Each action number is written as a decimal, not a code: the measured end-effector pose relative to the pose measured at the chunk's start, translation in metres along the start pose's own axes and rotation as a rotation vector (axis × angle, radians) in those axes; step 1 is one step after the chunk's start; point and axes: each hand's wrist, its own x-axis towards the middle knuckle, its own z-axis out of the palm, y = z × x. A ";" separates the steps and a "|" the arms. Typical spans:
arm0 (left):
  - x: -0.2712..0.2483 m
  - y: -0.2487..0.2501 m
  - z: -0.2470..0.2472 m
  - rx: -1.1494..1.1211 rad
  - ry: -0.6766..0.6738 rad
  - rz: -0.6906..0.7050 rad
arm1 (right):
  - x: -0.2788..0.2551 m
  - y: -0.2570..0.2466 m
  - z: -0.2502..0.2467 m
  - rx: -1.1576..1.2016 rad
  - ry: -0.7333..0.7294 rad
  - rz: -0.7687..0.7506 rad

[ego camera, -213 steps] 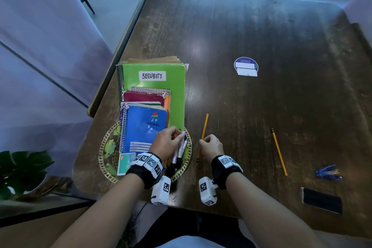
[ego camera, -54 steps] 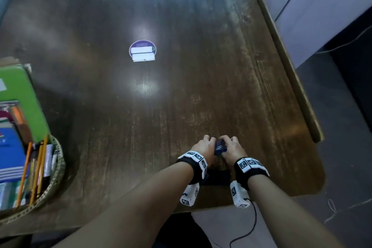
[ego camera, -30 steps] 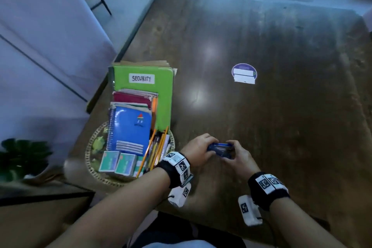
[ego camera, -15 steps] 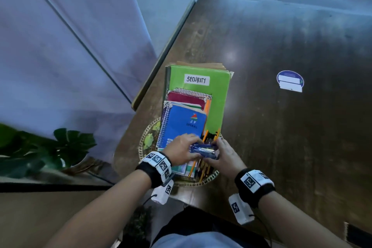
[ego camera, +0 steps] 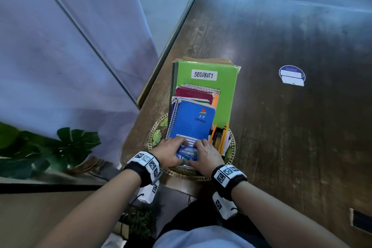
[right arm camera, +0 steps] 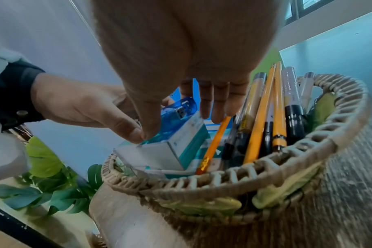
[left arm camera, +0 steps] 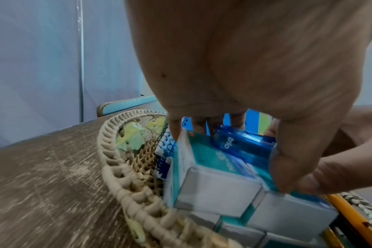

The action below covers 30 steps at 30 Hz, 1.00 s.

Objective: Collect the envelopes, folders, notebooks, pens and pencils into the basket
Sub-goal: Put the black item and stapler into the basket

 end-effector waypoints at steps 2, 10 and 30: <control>0.001 0.002 0.000 0.003 -0.023 0.021 | -0.001 -0.001 0.003 -0.009 0.011 0.012; -0.001 -0.001 -0.005 0.204 -0.083 0.093 | -0.006 -0.004 0.006 -0.106 0.009 -0.011; -0.002 0.004 -0.005 0.137 -0.075 0.175 | -0.007 0.001 0.015 0.011 0.007 -0.021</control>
